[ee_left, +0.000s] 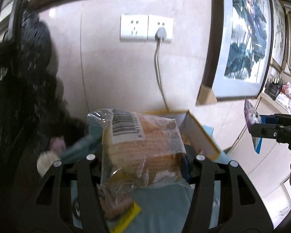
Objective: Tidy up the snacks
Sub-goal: 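Carry both bags over the yellow box and release them inside, then grasp the brown granola bar with the left tool while the right tool grasps the yellow bar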
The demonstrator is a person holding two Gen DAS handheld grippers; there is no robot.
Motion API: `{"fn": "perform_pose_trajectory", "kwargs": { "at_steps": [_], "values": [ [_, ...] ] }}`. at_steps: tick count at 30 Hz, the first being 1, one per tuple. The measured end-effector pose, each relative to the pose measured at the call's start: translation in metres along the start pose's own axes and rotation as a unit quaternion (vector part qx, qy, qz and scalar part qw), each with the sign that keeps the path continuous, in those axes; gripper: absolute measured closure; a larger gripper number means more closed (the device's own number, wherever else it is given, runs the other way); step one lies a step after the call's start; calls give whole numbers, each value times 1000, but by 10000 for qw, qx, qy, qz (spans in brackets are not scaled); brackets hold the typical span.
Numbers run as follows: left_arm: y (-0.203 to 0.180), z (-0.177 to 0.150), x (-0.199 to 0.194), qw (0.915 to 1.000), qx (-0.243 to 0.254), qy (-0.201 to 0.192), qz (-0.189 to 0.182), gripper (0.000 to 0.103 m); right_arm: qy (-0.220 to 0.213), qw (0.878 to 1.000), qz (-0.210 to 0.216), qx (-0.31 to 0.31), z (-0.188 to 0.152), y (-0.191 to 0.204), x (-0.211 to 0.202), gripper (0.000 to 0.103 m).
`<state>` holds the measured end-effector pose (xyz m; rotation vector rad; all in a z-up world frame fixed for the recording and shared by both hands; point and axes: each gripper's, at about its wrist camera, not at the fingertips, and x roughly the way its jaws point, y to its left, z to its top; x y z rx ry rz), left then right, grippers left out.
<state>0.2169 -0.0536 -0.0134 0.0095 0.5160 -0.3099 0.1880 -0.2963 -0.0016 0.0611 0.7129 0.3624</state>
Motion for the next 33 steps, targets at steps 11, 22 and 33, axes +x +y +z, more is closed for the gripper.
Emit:
{"fn": "perform_pose_trajectory", "kwargs": {
  "at_steps": [11, 22, 33],
  "values": [
    [-11, 65, 41, 9987, 494, -145, 34, 47, -179, 9996, -125, -158, 69, -13, 22, 35],
    [2, 81, 109, 9990, 256, 346, 115, 33, 46, 9997, -219, 52, 97, -30, 70, 26],
    [66, -6, 122, 9923, 521, 1073, 337, 11, 1406, 9884, -255, 525, -19, -24, 134, 14]
  ]
}}
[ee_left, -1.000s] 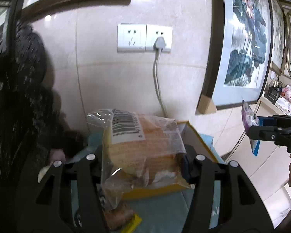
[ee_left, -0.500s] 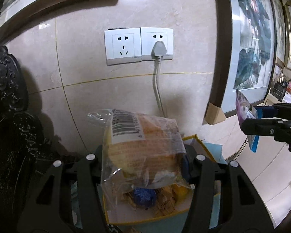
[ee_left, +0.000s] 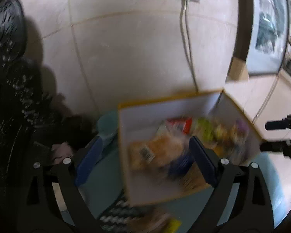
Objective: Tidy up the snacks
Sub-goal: 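Grasp the brown granola bar with the left tool while the right tool grasps the yellow bar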
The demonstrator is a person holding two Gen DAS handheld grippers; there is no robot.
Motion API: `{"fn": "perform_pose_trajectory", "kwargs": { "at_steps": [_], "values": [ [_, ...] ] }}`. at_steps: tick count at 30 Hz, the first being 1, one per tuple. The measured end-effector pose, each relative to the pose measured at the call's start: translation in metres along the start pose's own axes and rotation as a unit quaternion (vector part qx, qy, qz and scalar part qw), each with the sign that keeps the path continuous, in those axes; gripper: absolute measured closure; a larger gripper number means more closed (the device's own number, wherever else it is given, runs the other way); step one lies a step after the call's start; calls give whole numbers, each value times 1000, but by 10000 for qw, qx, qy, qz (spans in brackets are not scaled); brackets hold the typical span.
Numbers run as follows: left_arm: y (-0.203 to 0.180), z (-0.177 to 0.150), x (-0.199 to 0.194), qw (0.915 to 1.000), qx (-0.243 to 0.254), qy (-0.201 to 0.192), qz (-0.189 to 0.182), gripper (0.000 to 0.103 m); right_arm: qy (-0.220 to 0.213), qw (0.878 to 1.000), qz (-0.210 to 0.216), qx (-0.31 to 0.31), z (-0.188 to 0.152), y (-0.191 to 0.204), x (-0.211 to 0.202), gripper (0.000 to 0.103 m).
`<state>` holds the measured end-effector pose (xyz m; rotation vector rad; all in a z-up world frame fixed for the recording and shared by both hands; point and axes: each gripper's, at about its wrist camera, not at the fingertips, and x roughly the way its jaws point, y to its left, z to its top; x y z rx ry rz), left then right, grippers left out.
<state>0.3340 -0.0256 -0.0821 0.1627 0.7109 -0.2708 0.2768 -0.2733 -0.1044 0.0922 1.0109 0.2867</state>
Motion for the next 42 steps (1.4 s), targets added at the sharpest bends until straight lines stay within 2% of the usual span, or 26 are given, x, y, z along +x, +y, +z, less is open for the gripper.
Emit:
{"fn": "perform_pose_trajectory", "kwargs": {
  "at_steps": [5, 9, 14, 17, 22, 27, 29, 31, 33, 34, 35, 40, 42],
  "values": [
    [25, -58, 16, 9974, 325, 627, -161, 11, 670, 9966, 446, -177, -74, 67, 52, 13],
    [21, -99, 31, 9929, 606, 958, -356, 11, 806, 9947, 436, -468, -103, 106, 80, 13],
    [11, -133, 50, 9876, 863, 1244, -411, 11, 870, 9936, 520, -499, -108, 125, 105, 13],
    [10, -145, 59, 9864, 959, 1306, -263, 11, 924, 9935, 514, -418, -106, 129, 117, 13],
    [17, -150, 69, 9897, 839, 1158, -14, 9, 983, 9932, 338, -526, -103, 143, 138, 13],
    [18, -153, 71, 9911, 901, 978, -54, 8, 1179, 9902, 212, -722, -102, 161, 165, 13],
    [21, -156, 71, 9922, 826, 924, -111, 8, 1279, 9864, 127, -1020, -104, 172, 175, 14],
    [26, -160, 68, 9934, 717, 876, -177, 8, 1327, 9772, -112, -1656, -108, 184, 180, 17],
    [26, -166, 62, 9939, 720, 806, -225, 8, 1321, 9712, -218, -1972, -110, 183, 176, 37],
    [27, -169, 59, 9939, 730, 773, -294, 8, 1319, 9696, -203, -2050, -110, 180, 173, 43],
    [24, -171, 55, 9936, 758, 751, -364, 8, 1358, 9688, -181, -2067, -108, 173, 169, 54],
    [6, -181, 42, 9865, 1145, 659, -964, 8, 1377, 9685, -194, -2064, -119, 136, 149, 56],
    [0, -183, 39, 9843, 1241, 648, -1077, 8, 1347, 9695, -127, -2045, -126, 127, 140, 56]
  ]
}}
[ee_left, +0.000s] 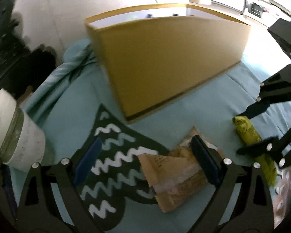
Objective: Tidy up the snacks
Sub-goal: 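Grasp the brown granola bar with the left tool while the right tool grasps the yellow bar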
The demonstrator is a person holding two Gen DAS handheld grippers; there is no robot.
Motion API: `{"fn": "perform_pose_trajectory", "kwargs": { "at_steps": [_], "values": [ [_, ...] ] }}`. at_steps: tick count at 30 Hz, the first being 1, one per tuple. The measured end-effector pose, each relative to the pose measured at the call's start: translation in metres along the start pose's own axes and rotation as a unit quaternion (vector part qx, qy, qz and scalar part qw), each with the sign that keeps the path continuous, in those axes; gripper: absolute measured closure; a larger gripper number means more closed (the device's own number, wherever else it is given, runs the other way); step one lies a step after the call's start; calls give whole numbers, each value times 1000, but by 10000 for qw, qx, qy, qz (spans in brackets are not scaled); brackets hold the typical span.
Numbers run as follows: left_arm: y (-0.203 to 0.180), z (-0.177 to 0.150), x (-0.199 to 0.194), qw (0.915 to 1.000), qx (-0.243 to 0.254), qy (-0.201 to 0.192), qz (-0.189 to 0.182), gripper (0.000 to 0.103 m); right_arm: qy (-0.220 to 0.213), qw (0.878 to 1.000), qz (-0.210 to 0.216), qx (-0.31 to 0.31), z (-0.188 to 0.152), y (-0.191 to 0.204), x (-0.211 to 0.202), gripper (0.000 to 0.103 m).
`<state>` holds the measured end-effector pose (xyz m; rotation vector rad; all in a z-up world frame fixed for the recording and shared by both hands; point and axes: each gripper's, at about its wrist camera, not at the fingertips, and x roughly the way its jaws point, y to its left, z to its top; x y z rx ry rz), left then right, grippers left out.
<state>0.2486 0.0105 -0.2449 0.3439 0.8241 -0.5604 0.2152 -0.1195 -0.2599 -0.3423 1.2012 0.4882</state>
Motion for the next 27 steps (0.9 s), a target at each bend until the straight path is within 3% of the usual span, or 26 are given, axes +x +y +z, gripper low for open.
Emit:
{"fn": "perform_pose_trajectory", "kwargs": {
  "at_steps": [4, 6, 9, 10, 11, 13, 15, 20, 22, 23, 24, 25, 26, 27],
  "values": [
    [-12, 0, 1, 9993, 116, 68, -341, 9, -92, 9995, -84, 276, -19, -8, -9, 50],
    [-20, -5, -3, 9989, 79, 85, -448, 9, -119, 9991, -122, 378, -27, -10, -13, 38],
    [-25, -13, -5, 9996, -121, 55, -258, 9, -145, 9988, -257, 399, -33, 1, -13, 30],
    [-27, -15, -5, 9990, -372, 51, -233, 9, -38, 9986, -373, 367, -34, 6, -8, 20],
    [-30, -17, -5, 9985, -497, 80, -230, 9, 20, 9979, -499, 409, -41, 2, 0, 1],
    [-51, -19, -5, 9993, -347, 41, -121, 11, 120, 9966, -467, 666, -43, -2, 3, 1],
    [-73, -24, 2, 9997, 66, 187, 123, 22, 25, 9958, -318, 855, -45, -10, 2, 1],
    [-70, -17, 9, 9986, -450, 168, 220, 35, -84, 9965, -397, 725, -45, -9, 4, 1],
    [-70, -16, 8, 9982, -522, 208, 186, 39, -100, 9970, -373, 673, -46, -11, 2, 10],
    [-70, -16, 7, 9982, -541, 220, 166, 43, -148, 9975, -351, 588, -45, -11, -3, 30],
    [-73, -17, 6, 9983, -515, 212, 193, 46, -200, 9980, -325, 507, -45, -6, -8, 62],
    [-75, -17, 4, 9983, -486, 213, 256, 47, -215, 9985, -404, 306, -51, 4, -16, 76],
    [-75, -16, 4, 9980, -524, 223, 269, 48, -244, 9983, -502, 146, -51, 8, -18, 83],
    [-71, -14, 6, 9979, -548, 232, 269, 48, -244, 9987, -424, 173, -55, 10, -19, 83]
  ]
}}
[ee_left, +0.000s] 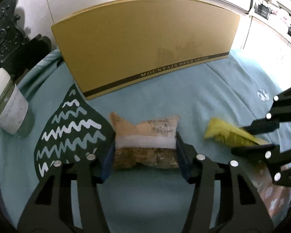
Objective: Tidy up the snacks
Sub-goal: 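Grasp the brown granola bar with the left tool while the right tool grasps the yellow bar, then lift both bars over the yellow box and release them inside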
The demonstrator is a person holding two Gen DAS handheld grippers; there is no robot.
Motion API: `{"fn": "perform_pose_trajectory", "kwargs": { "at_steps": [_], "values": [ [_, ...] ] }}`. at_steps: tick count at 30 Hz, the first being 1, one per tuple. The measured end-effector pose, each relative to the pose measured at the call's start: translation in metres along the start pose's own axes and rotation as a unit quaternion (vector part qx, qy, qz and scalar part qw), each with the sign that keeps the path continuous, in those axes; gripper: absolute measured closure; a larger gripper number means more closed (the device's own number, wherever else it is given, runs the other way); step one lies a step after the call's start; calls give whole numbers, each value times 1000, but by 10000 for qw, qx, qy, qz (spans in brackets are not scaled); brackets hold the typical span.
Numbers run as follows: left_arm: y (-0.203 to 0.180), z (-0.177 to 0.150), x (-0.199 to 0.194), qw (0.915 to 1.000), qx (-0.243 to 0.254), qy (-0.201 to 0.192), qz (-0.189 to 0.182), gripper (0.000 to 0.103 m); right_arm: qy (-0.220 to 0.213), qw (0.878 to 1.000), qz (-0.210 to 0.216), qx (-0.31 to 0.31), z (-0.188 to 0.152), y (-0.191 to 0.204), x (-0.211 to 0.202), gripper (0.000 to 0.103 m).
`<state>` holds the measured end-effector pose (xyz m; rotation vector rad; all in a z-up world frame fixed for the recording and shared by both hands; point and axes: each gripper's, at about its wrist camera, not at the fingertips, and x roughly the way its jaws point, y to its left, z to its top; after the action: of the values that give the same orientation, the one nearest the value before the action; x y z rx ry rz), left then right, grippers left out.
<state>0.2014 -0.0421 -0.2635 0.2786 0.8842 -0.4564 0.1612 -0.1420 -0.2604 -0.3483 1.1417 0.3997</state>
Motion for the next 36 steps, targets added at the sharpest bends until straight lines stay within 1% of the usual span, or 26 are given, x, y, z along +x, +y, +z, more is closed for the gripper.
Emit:
{"fn": "perform_pose_trajectory", "kwargs": {
  "at_steps": [1, 3, 4, 6, 7, 10, 15, 16, 19, 25, 29, 33, 36],
  "values": [
    [-3, -1, -2, 10000, -6, 16, 63, 48, 34, 9999, 123, 113, -8, 5, -1, 83],
    [-4, -4, -7, 9999, -66, 1, 101, 48, 44, 9973, 519, 515, -20, -15, -6, 83],
    [-4, -7, -9, 9998, -164, -15, 134, 49, -2, 9935, 828, 777, -27, -28, -9, 82],
    [-5, -13, -16, 9995, -289, -72, 93, 49, -39, 9887, 1040, 1082, -33, -28, -7, 82],
    [-8, -16, -22, 9993, -330, -134, 66, 49, -67, 9846, 1185, 1284, -41, -38, -10, 82],
    [-10, -20, -31, 9987, -435, -266, -17, 49, -98, 9826, 1152, 1453, -62, -50, -23, 82],
    [-10, -17, -49, 9967, -628, -510, -108, 49, -239, 9835, 1091, 1425, -52, -40, -25, 82],
    [-10, -15, -53, 9963, -634, -571, -106, 49, -273, 9837, 1078, 1413, -59, -43, -34, 82],
    [-13, -10, -64, 9957, -607, -693, -99, 49, -369, 9838, 1040, 1412, -54, -40, -36, 82],
    [-20, 2, -77, 9956, -615, -701, -100, 49, -524, 9836, 986, 1419, -67, -52, -61, 82],
    [-28, 21, -94, 9954, -600, -737, -133, 49, -739, 9816, 958, 1476, -65, -59, -84, 82],
    [-33, 46, -118, 9923, -751, -959, -217, 49, -1016, 9793, 916, 1490, -60, -68, -110, 82],
    [-34, 63, -133, 9907, -765, -1098, -228, 49, -1226, 9780, 844, 1463, -53, -75, -131, 82]
  ]
}}
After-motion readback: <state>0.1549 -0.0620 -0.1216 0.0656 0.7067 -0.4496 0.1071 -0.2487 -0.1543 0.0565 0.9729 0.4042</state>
